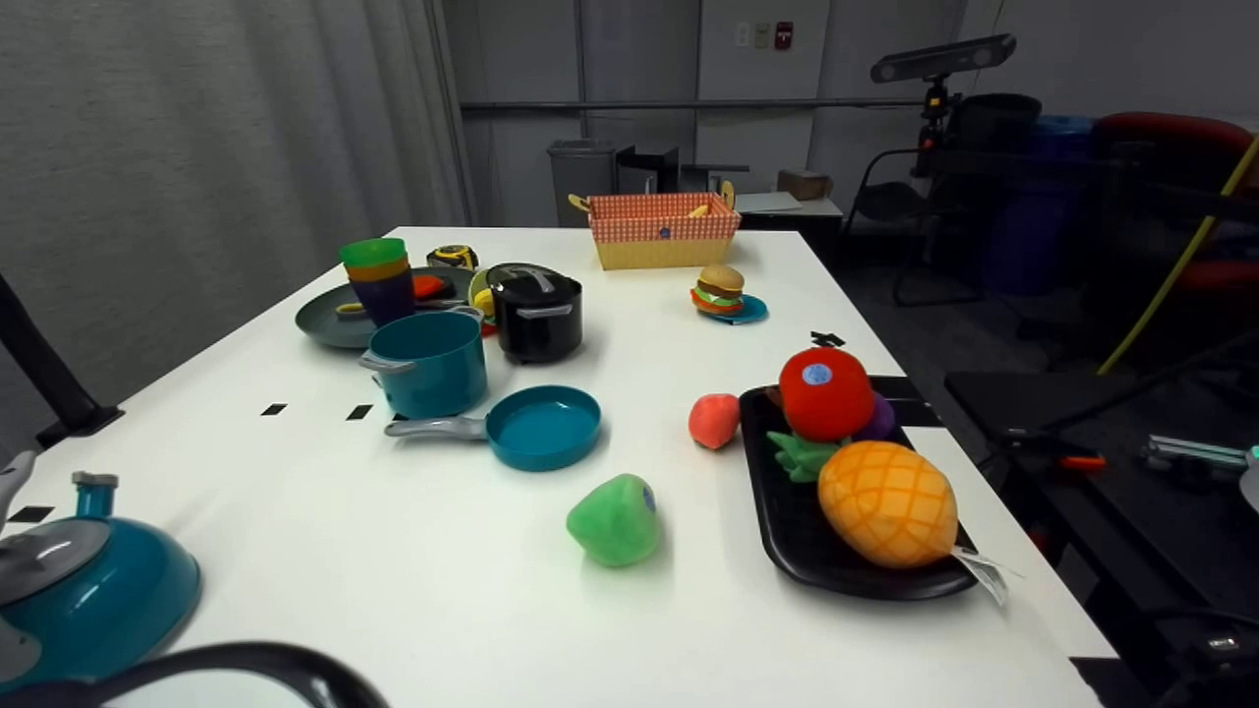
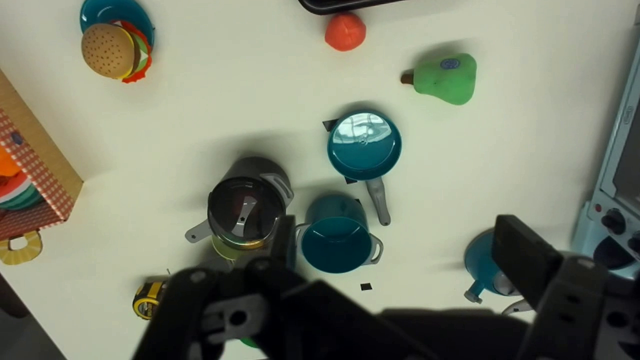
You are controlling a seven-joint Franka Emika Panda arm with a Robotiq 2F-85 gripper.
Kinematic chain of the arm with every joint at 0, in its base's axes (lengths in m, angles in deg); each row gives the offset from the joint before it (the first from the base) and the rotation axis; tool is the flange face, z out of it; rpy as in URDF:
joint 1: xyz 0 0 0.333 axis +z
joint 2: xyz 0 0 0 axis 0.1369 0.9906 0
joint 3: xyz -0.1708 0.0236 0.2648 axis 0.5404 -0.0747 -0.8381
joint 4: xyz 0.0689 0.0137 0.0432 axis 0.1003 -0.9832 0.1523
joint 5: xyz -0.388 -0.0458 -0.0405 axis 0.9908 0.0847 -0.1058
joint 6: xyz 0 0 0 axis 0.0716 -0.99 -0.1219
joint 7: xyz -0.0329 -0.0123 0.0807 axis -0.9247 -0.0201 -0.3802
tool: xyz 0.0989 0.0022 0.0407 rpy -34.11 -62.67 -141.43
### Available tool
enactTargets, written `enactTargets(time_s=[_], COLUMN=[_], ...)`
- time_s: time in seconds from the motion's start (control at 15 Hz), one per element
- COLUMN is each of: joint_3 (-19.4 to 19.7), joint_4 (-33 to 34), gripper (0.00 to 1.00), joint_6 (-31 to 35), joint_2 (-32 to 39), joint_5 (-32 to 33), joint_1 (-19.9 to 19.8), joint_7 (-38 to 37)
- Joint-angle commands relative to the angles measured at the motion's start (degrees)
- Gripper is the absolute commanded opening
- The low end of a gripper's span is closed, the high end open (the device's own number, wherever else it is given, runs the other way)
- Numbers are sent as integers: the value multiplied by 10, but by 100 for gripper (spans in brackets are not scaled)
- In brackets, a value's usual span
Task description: Pick the lid on the black pot and put it on the blue pan
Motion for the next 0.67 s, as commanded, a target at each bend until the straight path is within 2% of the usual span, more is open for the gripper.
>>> enactTargets(time_s=[0.0,0.33,0.6], joint_3=[0,0,-1], joint_4=[5,7,-8], gripper=[100,100,100], joint_6=[-2,-2,70], joint_2=[3,4,29], joint_5=[0,0,23], joint_1=[-1,-1,-4], joint_7=[0,0,-19])
